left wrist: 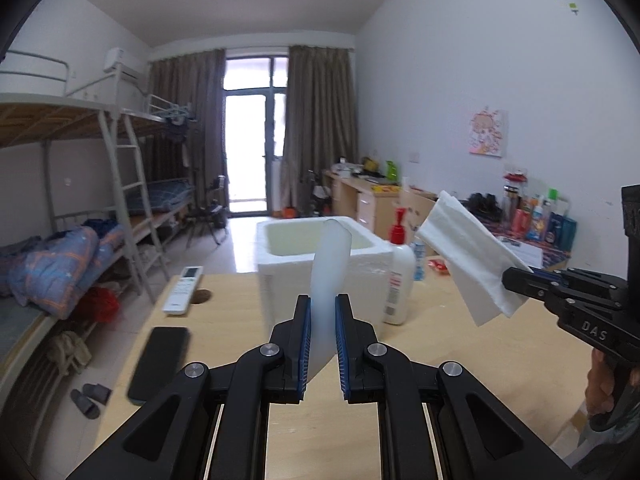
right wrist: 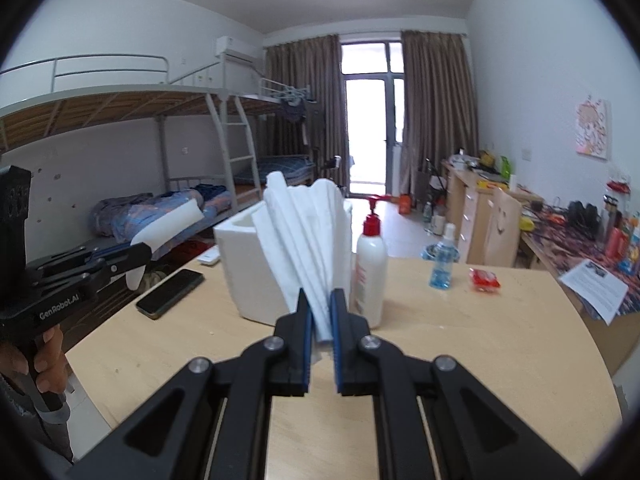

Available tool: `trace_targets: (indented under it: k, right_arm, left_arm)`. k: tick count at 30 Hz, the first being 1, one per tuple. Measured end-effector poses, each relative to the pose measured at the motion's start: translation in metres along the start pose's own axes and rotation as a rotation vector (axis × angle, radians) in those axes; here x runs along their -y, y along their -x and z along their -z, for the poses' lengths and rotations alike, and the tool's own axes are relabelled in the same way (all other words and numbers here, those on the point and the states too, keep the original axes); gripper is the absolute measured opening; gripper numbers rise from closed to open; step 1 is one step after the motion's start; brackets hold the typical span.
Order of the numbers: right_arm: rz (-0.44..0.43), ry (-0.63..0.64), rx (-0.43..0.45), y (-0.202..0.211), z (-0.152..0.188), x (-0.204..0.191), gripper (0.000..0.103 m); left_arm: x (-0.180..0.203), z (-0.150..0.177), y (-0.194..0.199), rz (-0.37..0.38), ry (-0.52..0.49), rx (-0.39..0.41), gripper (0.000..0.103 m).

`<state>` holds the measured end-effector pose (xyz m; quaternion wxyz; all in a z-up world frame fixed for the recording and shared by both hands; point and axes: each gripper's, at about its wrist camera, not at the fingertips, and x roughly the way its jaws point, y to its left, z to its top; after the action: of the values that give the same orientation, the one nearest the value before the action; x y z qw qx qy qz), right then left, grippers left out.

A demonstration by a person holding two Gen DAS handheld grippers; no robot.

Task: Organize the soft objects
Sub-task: 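Carry the foam stick and paper towel over the white foam box with both tools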

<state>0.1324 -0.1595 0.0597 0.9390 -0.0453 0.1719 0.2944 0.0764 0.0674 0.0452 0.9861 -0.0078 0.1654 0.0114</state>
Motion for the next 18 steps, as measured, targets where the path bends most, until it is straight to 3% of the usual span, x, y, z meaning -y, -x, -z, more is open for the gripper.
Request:
trace_targets:
  k: [18]
  right_arm:
    - [-0.103,0.074,0.001,-0.016,-0.013,-0.032,0.011]
  left_arm:
    - [-0.023,-0.004,0.007,-0.044,0.027,0.009,0.013]
